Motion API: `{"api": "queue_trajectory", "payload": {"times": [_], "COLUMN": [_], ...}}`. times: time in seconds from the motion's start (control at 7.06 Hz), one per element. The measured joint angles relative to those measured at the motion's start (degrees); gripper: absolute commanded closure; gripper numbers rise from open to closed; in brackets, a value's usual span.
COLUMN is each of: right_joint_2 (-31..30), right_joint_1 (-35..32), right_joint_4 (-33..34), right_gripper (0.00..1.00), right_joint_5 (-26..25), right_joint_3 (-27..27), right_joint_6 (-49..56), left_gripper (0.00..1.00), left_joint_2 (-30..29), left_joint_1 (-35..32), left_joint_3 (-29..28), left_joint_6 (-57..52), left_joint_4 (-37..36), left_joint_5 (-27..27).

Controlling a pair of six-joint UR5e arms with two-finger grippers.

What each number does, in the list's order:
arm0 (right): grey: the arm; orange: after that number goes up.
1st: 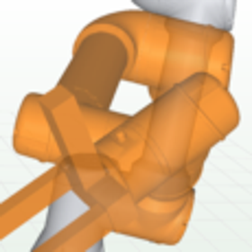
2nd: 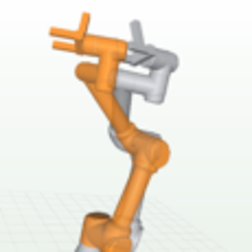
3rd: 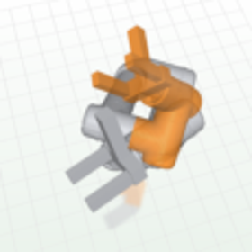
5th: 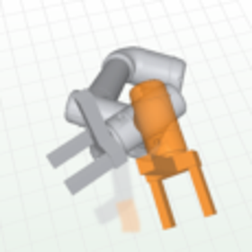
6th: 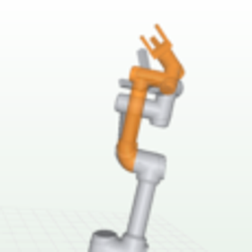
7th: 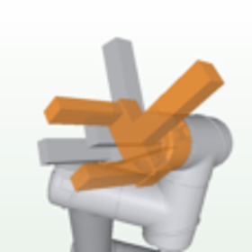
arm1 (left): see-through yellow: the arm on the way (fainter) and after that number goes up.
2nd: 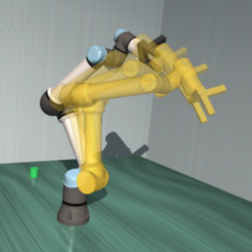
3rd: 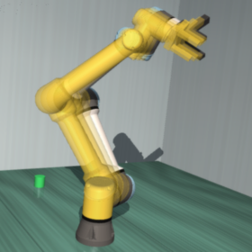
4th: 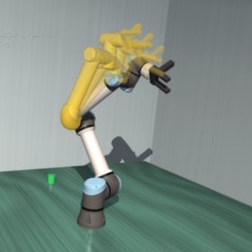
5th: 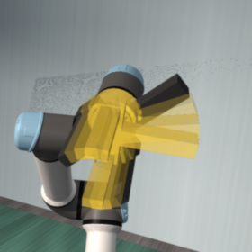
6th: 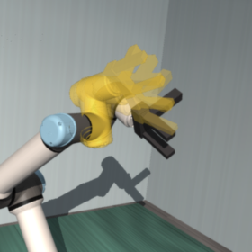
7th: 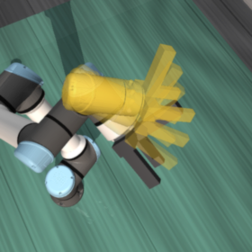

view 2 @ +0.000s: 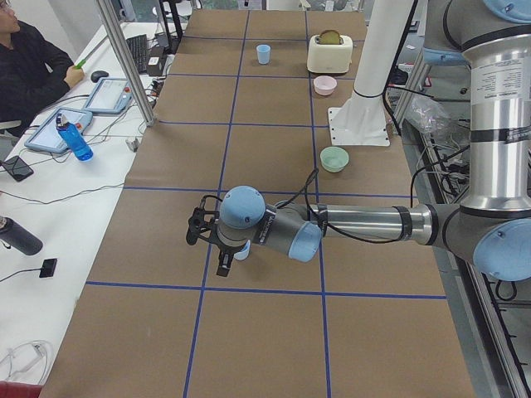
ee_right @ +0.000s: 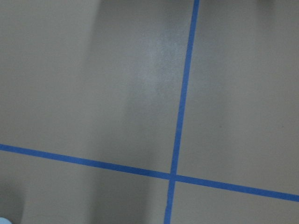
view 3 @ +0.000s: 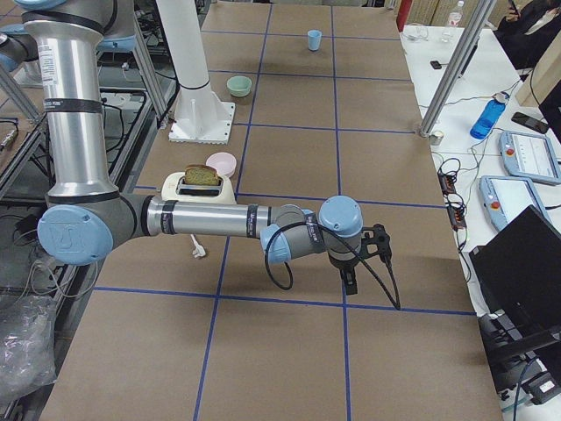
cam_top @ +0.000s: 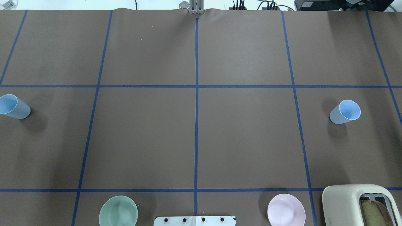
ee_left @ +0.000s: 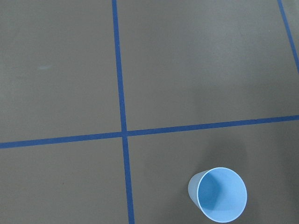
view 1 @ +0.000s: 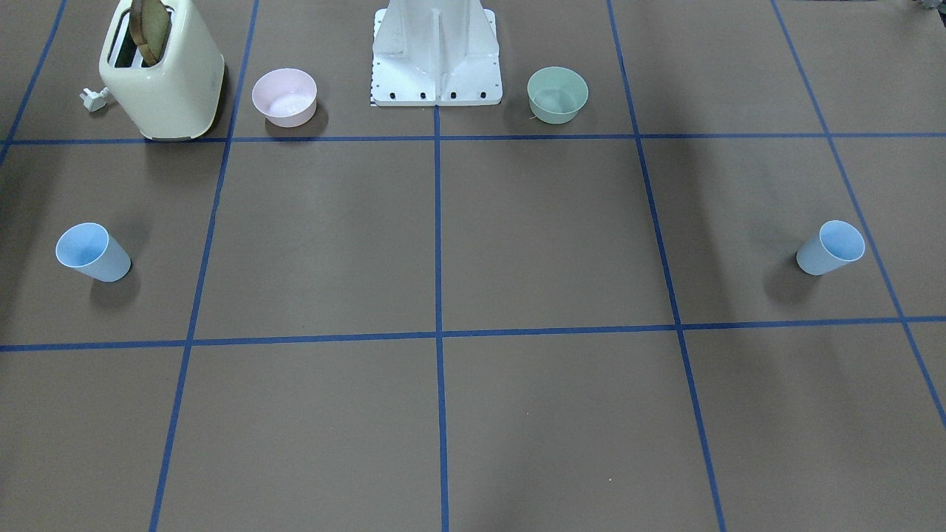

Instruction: Stack blue cups with both arms

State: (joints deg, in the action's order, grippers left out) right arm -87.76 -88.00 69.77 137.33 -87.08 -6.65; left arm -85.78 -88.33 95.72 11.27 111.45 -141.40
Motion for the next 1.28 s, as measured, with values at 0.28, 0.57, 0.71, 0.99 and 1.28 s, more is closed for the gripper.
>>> {"api": "queue_trajectory", "payload": {"times": [0.28, 0.57, 0.71, 0.99, 1.28], "right_joint_2": [-3.3, -5.9, -6.3, -6.5, -6.4], "right_joint_1": [1.7, 2.6, 2.7, 2.7, 2.7], "right_joint_4": [-1.9, -3.1, -3.2, -3.2, -3.2], "right_gripper": [0.0, 0.0, 0.0, 0.0, 0.0], "right_joint_5": [0.7, 1.0, 1.0, 1.0, 1.0], "right_joint_3": [-3.8, -7.5, -8.0, -8.3, -8.4], "right_joint_6": [-4.0, -7.6, -8.0, -8.3, -8.3], "left_gripper": [0.02, 0.03, 0.03, 0.03, 0.03], "left_joint_2": [-0.7, -1.8, -2.9, -5.9, -7.5], "left_joint_1": [4.0, 7.0, 8.0, 10.6, 13.1], "left_joint_3": [-0.5, -2.6, -4.5, -8.5, -10.4], "left_joint_6": [1.7, 1.9, 1.9, 2.3, 3.3], "left_joint_4": [0.4, 1.6, 2.9, 4.9, 6.0], "left_joint_5": [2.1, 4.4, 4.9, 5.6, 6.7]}}
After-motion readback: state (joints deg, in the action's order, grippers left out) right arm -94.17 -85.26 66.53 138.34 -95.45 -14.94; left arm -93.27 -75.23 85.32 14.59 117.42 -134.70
